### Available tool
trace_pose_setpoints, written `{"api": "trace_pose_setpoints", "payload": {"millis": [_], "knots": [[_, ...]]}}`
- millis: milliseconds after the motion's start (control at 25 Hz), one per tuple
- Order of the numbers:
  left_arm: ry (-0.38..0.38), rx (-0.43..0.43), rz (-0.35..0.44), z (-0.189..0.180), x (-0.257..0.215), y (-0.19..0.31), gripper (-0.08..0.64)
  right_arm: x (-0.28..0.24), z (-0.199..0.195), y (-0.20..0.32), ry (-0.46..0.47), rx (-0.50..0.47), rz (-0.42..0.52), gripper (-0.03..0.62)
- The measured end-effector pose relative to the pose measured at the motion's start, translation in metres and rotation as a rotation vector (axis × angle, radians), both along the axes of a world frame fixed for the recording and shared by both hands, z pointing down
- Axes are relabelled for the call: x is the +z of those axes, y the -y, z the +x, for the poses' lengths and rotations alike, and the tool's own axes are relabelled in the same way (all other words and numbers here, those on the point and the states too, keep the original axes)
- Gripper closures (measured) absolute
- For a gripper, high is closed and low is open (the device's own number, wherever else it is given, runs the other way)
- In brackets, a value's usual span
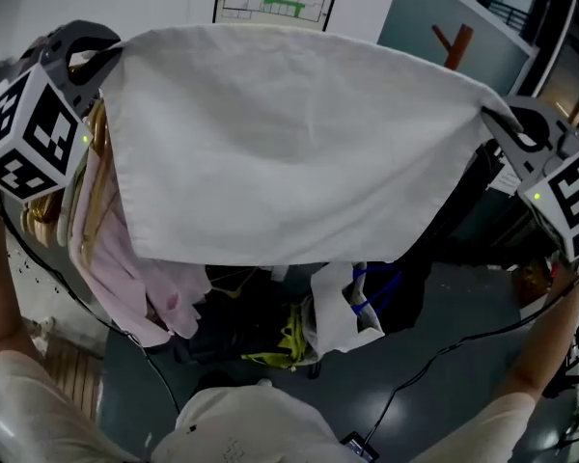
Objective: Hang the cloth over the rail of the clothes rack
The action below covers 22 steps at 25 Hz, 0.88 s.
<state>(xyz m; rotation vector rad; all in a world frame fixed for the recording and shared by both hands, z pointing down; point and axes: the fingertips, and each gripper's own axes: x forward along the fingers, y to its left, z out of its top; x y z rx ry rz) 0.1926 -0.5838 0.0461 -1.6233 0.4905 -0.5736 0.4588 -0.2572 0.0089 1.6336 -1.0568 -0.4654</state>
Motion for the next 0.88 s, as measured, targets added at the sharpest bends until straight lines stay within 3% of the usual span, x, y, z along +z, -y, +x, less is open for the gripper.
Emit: {"api": "trace_pose_setpoints", "payload": {"millis": [240, 360, 720, 880], "knots": [[-0.047, -0.048, 0.106, 0.015, -0.055, 0.041, 0.538, -0.031, 0.008, 0.041, -0.004, -0.004, 0.001, 0.563], [-0.022, -0.052, 0.113, 0.034, -0.075, 0.057, 0.538, -0.047, 0.015, 0.059, -0.012, 0.0, 0.016, 0.563], [-0.032, -0.06, 0.174, 0.076, -0.082, 0.095, 0.538, -0.058, 0.051, 0.095, -0.004, 0.037, 0.055, 0.563], [-0.037, -0.072, 0.156, 0.094, -0.079, 0.117, 0.538, -0.047, 0.067, 0.111, 0.024, 0.027, 0.038, 0.563]]}}
